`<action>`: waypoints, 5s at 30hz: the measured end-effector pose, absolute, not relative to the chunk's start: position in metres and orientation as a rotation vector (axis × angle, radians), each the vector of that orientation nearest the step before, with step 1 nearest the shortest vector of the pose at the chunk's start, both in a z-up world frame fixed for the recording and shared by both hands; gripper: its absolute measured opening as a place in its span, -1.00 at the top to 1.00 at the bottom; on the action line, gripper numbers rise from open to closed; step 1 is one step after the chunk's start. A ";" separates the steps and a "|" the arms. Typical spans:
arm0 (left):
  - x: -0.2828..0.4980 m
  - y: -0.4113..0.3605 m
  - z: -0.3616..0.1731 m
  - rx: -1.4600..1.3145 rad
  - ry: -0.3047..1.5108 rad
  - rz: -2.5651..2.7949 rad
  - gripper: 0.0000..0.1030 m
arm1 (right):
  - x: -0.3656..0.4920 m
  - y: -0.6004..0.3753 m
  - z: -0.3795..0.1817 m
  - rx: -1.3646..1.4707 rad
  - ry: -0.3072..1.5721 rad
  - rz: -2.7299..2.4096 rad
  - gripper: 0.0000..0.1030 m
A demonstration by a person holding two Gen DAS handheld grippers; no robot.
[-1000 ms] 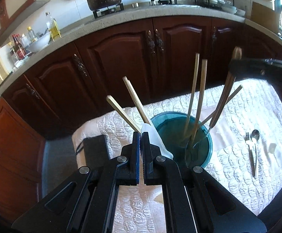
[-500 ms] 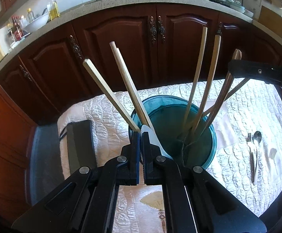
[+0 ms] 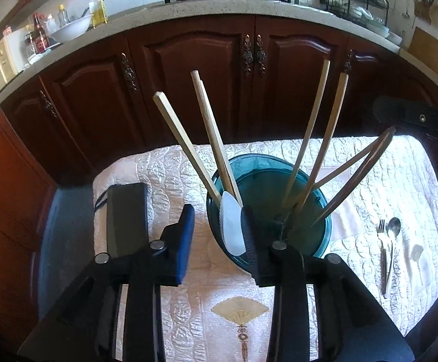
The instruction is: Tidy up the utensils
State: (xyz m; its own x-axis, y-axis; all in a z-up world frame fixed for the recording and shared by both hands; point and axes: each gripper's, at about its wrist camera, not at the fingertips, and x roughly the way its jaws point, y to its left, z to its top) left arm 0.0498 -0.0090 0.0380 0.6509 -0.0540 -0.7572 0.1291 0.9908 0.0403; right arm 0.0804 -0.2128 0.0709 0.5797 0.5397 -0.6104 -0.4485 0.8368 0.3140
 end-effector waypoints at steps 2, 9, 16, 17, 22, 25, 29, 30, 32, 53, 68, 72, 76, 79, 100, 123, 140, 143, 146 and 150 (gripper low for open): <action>0.047 -0.008 0.041 0.087 0.849 -0.098 0.32 | 0.077 -0.217 0.073 0.144 0.752 0.575 0.38; 0.035 -0.002 0.054 0.055 0.799 -0.063 0.03 | 0.058 -0.219 0.078 0.127 0.738 0.579 0.33; 0.023 -0.003 0.061 0.045 0.767 -0.046 -0.03 | 0.043 -0.214 0.074 0.090 0.739 0.566 0.27; 0.021 -0.003 0.062 0.044 0.763 -0.046 -0.03 | 0.042 -0.214 0.074 0.090 0.740 0.566 0.27; 0.012 -0.006 0.061 0.028 0.759 -0.049 -0.04 | 0.034 -0.216 0.072 0.069 0.743 0.553 0.27; 0.008 -0.009 0.060 0.025 0.761 -0.051 -0.04 | 0.027 -0.218 0.070 0.055 0.745 0.543 0.27; 0.003 -0.013 0.058 0.025 0.763 -0.055 -0.04 | 0.020 -0.223 0.069 0.043 0.744 0.537 0.26; 0.002 -0.014 0.058 0.025 0.763 -0.057 -0.04 | 0.017 -0.225 0.068 0.044 0.744 0.536 0.26; -0.002 -0.018 0.058 0.028 0.762 -0.062 -0.04 | 0.014 -0.229 0.067 0.039 0.746 0.530 0.25; -0.012 -0.078 0.038 -0.023 0.812 -0.238 -0.04 | -0.007 -0.329 0.018 0.027 0.851 0.321 0.21; 0.008 -0.145 -0.019 -0.037 0.979 -0.451 -0.04 | 0.018 -0.423 -0.095 0.152 1.057 0.172 0.21; 0.014 -0.154 -0.027 -0.024 1.002 -0.448 -0.04 | 0.022 -0.435 -0.110 0.198 1.071 0.200 0.21; 0.019 -0.159 -0.033 -0.017 1.017 -0.447 -0.04 | 0.027 -0.432 -0.120 0.206 1.059 0.232 0.44; 0.023 -0.161 -0.037 -0.012 1.024 -0.452 -0.04 | 0.031 -0.429 -0.125 0.223 1.054 0.260 0.73; 0.080 -0.246 -0.092 -0.033 1.132 -0.668 -0.03 | -0.001 -0.466 -0.129 0.360 1.055 0.349 0.95; 0.050 -0.210 -0.079 0.108 1.066 -0.657 0.77 | 0.005 -0.437 -0.107 0.264 0.993 0.390 0.95; -0.003 -0.104 -0.019 0.061 0.942 -0.485 0.79 | -0.006 -0.374 -0.045 0.186 0.857 0.450 0.95; -0.011 -0.084 -0.013 0.047 0.930 -0.449 0.79 | -0.005 -0.365 -0.040 0.181 0.851 0.458 0.95; -0.020 -0.068 -0.006 0.026 0.914 -0.425 0.81 | -0.008 -0.359 -0.033 0.189 0.834 0.474 0.95; -0.026 -0.049 0.001 -0.022 0.915 -0.406 0.84 | -0.012 -0.344 -0.021 0.169 0.815 0.494 0.95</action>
State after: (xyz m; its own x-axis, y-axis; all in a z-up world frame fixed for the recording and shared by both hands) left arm -0.0259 -0.0488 0.0007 0.5391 -0.3510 -0.7656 0.3322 0.9239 -0.1897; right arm -0.0119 -0.3440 -0.0215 0.5800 0.4840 -0.6553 -0.3564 0.8741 0.3301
